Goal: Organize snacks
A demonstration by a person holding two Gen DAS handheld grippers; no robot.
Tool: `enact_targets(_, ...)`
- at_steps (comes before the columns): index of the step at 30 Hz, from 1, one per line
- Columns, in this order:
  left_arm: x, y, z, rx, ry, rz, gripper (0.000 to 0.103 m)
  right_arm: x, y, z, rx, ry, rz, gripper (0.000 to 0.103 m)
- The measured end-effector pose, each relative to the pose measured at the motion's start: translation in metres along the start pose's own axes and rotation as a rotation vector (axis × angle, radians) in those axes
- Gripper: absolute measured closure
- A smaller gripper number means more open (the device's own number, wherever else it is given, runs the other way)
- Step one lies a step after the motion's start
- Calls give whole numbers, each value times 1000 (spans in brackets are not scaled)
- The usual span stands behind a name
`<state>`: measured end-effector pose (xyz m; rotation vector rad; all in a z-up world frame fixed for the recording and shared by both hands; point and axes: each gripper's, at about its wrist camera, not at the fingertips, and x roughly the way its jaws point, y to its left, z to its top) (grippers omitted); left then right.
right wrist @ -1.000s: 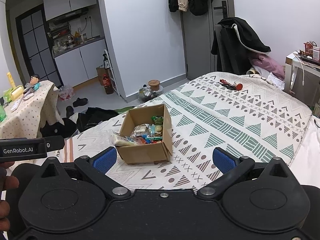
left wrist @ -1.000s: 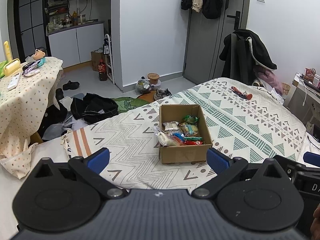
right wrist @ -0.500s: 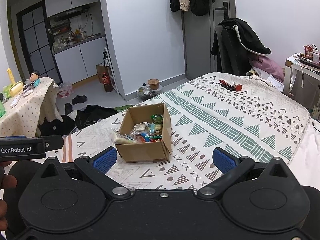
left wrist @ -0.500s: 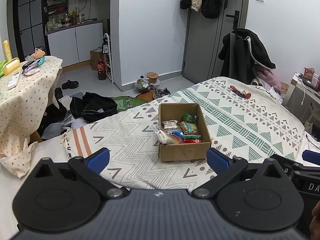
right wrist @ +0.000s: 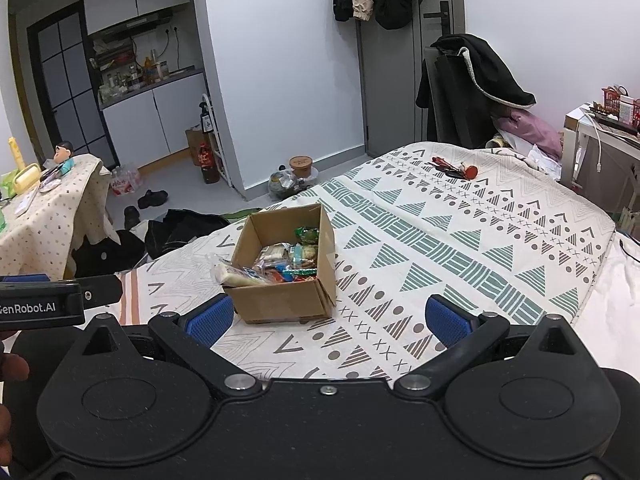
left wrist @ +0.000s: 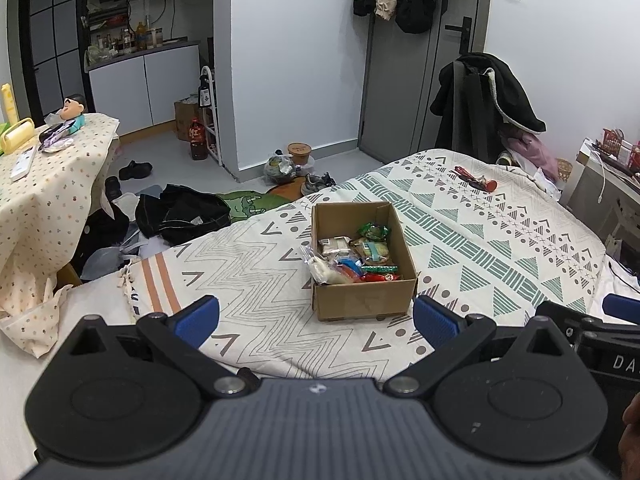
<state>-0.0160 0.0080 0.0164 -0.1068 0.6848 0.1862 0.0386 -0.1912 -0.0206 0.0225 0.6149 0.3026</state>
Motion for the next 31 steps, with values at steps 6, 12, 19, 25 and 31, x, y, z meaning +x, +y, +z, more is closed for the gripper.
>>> enact_targets(6,1,4,0,-8,0,3,0,-1,1,-1,-6,2,-4,0)
enact_targets(12,0,4,-1,-4,0,2,0,1,1,-1,-11,0,-8,0)
enact_targets(19,2,7,-2,-7,5,1,0,2,1,0,-14,-3,-24,0)
enact_targets(25,3,7,-4,-4,9,0,0,4,2,-1,-16,1,-47,0)
enact_targets(31,3,4,-3,7,6,2,0,5,1,-1,-18,1,-43,0)
